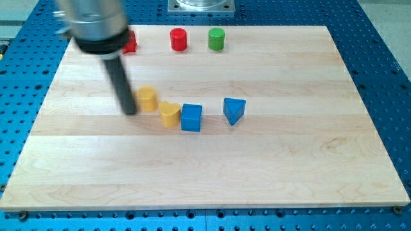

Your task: Push the hexagon into the green circle

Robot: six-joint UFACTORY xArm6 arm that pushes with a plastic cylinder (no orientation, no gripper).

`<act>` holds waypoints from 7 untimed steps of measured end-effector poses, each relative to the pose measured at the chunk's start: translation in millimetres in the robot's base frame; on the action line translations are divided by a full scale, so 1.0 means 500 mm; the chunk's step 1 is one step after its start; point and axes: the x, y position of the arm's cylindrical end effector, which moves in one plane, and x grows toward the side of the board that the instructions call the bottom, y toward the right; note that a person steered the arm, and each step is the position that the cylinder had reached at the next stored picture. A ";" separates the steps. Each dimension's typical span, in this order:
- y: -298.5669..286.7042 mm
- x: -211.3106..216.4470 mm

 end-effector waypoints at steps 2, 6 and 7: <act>0.325 -0.108; 0.429 -0.306; 0.458 -0.314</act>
